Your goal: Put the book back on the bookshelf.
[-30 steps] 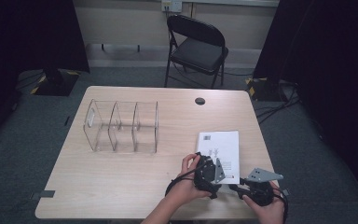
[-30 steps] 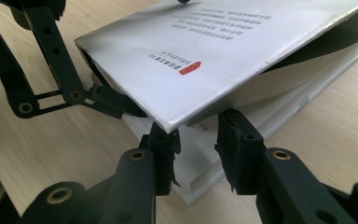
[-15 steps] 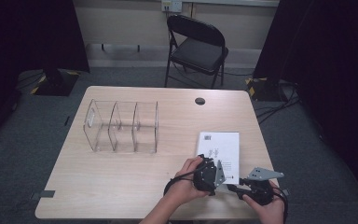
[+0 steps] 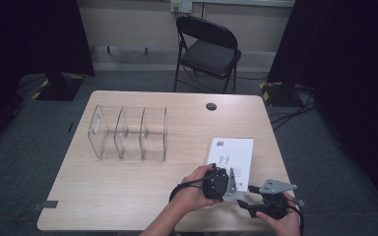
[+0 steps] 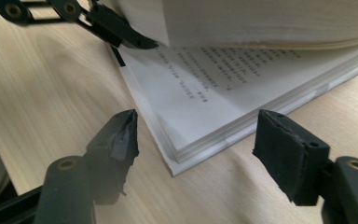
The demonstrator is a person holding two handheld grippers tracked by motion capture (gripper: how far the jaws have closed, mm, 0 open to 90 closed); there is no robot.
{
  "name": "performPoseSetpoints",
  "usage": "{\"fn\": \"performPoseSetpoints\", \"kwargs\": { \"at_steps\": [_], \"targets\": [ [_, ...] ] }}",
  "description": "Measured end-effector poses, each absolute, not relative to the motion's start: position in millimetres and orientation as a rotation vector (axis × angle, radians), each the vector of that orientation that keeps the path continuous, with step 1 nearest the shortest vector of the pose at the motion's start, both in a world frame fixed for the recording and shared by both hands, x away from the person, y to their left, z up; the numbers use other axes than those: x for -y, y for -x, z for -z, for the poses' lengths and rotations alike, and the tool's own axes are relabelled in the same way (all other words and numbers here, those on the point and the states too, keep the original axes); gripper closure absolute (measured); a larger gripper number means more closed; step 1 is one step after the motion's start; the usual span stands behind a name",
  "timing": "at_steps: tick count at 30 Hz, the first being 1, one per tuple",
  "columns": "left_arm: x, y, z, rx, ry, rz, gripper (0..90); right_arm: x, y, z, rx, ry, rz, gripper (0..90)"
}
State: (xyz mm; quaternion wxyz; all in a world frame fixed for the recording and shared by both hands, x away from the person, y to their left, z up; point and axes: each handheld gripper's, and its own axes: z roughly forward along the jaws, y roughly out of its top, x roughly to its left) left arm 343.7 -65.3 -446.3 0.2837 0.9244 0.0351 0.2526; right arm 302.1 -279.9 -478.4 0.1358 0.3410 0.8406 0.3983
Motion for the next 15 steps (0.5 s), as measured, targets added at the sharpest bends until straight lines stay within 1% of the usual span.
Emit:
{"fn": "performPoseSetpoints", "kwargs": {
  "at_steps": [2, 9, 15],
  "targets": [
    [65, -345, 441, -0.114, -2.495, -0.653, 38.4, 280, -301, 478, -2.432, -0.96, -1.167, 28.1],
    [62, -347, 432, -0.135, -2.477, -0.619, 41.9, 277, -300, 478, -2.422, -0.897, -1.184, 26.2],
    [61, -348, 423, -0.151, -2.497, -0.617, 44.8, 273, -300, 477, -2.41, -0.851, -1.193, 26.1]
  ]
}}
